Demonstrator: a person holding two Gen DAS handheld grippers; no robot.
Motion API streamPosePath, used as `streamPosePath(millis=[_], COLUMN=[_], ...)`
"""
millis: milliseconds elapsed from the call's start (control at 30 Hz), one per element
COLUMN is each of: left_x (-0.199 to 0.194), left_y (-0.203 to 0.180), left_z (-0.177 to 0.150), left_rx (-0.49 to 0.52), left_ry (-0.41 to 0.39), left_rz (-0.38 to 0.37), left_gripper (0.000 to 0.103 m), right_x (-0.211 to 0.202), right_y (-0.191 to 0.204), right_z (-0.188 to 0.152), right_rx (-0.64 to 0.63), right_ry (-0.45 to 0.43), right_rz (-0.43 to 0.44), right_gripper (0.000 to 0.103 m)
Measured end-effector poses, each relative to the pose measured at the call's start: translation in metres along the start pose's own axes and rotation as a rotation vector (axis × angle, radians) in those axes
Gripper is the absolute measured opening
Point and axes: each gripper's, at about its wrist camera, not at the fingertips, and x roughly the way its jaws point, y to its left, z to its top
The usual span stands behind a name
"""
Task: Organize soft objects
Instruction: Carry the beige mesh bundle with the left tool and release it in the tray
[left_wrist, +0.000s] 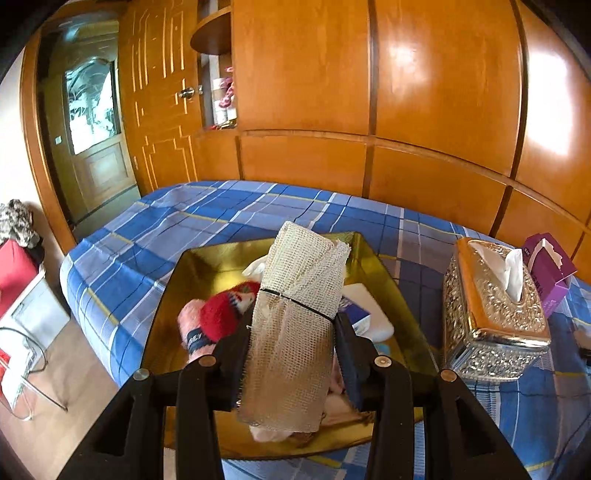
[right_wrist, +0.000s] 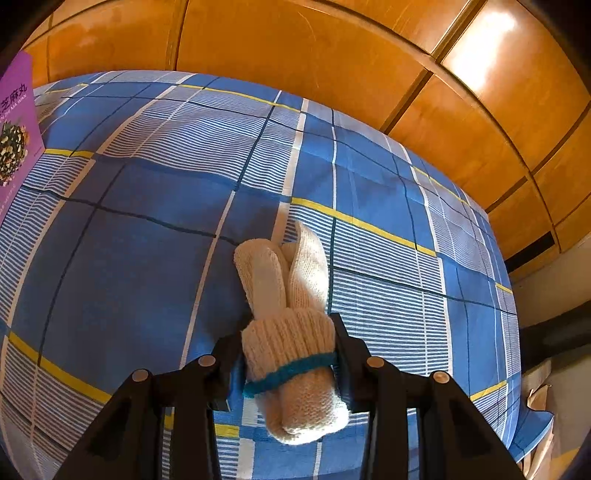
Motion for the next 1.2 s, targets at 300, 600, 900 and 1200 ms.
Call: streamPosePath(millis=[300, 600, 900, 1200], left_x=[0.003, 0.006, 0.037, 0.054], left_y=[0.018, 0.086, 0.081, 0.066], left_z=[-0.011, -0.007, -0.006, -0.017], left_rx=[-0.042, -0.298, -0.382, -0.262], left_ry=[0.033, 0.1, 0.188, 0.221], left_rz=[0.005, -0.045, -0.138, -0.025], left_gripper=[0.043, 0.043, 0.045, 0.072], right_x=[-0.003, -0.003, -0.003, -0.003], right_y=[0.001, 0.002, 0.002, 0.001], right_z=[-0.002, -0.002, -0.002, -0.002], right_rx=[0.001, -0.003, -0.011, -0.003], right_ry=[0.0, 0.0, 0.001, 0.005], right_rz=[-0.003, -0.006, -0.01, -0.006], right_gripper=[0.038, 0.038, 0.038, 0.038])
